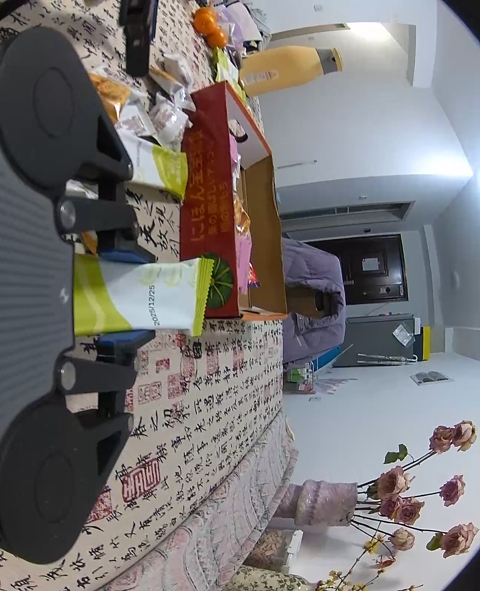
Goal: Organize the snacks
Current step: 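Grasp a white cookie packet with the left gripper while the right holds the bar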
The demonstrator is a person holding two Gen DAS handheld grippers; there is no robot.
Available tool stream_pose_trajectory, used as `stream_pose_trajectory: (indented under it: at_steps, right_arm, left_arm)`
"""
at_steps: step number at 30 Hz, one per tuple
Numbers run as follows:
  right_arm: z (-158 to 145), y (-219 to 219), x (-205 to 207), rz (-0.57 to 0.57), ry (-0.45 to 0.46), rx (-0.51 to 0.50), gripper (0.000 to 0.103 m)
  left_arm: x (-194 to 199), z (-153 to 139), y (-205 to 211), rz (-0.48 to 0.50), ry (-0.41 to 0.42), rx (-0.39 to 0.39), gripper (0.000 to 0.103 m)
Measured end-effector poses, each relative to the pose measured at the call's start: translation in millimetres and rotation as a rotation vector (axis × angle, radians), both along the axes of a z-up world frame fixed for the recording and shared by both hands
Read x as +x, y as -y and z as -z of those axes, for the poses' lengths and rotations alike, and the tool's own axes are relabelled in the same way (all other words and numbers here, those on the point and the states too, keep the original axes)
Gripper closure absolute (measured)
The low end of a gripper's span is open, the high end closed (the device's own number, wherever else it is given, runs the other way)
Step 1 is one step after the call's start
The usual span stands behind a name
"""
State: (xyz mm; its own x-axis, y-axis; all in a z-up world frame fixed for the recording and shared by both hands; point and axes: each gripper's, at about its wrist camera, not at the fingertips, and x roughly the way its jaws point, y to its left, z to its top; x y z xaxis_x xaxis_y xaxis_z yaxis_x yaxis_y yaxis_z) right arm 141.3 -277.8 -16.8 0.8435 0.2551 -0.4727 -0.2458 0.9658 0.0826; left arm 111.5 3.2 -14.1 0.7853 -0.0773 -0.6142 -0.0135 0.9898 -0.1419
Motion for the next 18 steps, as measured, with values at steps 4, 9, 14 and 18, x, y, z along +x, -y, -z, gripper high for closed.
stream_pose_trajectory:
  at_steps: [4, 9, 14, 18]
  right_arm:
    - [1.3, -0.1, -3.4, -0.015, 0.000, 0.012, 0.068]
    - [3.6, 0.1, -5.5, -0.030, -0.002, 0.022, 0.068]
    - [6.7, 1.1, -9.4, -0.039, -0.005, 0.024, 0.068]
    - [7.8, 1.0, -10.7, -0.043, -0.008, 0.025, 0.068]
  left_arm:
    - [1.8, 6.1, 17.5, 0.034, -0.018, 0.022, 0.000]
    - [5.2, 15.4, 36.0, 0.065, -0.033, 0.066, 0.000]
    - [6.9, 20.8, 40.0, 0.062, -0.026, 0.060, 0.009]
    - [5.5, 22.0, 37.2, 0.061, -0.028, 0.045, 0.027]
